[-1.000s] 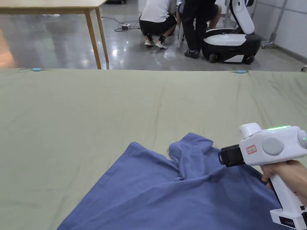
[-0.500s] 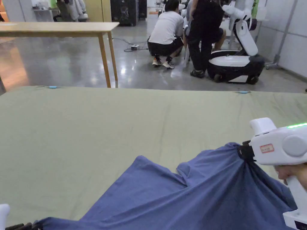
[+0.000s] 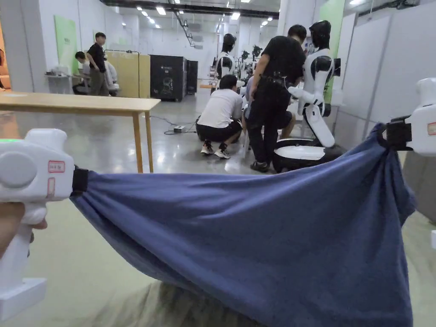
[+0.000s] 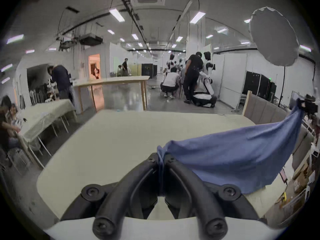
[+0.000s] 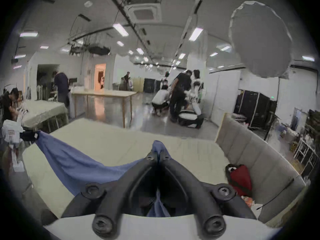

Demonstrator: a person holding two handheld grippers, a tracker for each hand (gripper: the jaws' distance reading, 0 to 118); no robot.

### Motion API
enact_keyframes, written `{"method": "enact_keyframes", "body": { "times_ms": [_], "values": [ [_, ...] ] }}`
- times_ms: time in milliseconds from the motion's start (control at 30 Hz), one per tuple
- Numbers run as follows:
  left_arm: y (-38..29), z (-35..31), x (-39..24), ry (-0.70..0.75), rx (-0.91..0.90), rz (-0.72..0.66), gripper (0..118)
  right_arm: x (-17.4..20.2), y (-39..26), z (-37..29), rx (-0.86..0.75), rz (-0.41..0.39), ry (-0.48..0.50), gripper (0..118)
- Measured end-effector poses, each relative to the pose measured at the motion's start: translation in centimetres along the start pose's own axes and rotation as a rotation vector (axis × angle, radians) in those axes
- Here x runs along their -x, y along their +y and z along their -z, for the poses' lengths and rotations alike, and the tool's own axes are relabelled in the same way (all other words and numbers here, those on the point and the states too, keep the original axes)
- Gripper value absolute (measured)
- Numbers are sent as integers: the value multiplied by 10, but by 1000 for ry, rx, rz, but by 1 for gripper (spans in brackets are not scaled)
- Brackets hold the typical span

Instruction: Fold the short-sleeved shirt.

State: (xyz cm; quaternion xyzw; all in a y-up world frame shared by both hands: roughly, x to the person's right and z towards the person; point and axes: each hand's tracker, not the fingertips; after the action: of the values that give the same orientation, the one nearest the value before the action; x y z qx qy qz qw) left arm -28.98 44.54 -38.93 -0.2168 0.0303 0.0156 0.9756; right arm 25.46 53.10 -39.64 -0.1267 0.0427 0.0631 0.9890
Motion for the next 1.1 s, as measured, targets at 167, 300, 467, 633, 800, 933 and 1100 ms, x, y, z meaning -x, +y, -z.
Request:
{"method": "enact_keyframes", "body": {
  "times_ms": [167, 300, 467, 633, 800, 933, 1100],
  "values": [
    [55, 0, -13, 18, -61, 36, 2, -17, 28, -20, -26, 47, -7, 2],
    [86, 5, -19, 66, -68, 69, 2, -21, 40, -13, -38, 40, -28, 2],
    [114, 12, -22, 87, -96, 59, 2, -21, 51, 12, -31, 83, -23, 2],
    [135, 33, -27, 127, -99, 76, 2, -17, 72, 48, -25, 113, -15, 2],
    [163, 61, -27, 167, -114, 61, 2, -29, 102, 100, -40, 102, -34, 2],
    [193, 82, -33, 197, -149, 70, 2, -34, 131, 137, -63, 93, -49, 2],
    [220, 110, -42, 243, -190, 133, 2, -41, 160, 180, -70, 81, -65, 2]
  ]
}}
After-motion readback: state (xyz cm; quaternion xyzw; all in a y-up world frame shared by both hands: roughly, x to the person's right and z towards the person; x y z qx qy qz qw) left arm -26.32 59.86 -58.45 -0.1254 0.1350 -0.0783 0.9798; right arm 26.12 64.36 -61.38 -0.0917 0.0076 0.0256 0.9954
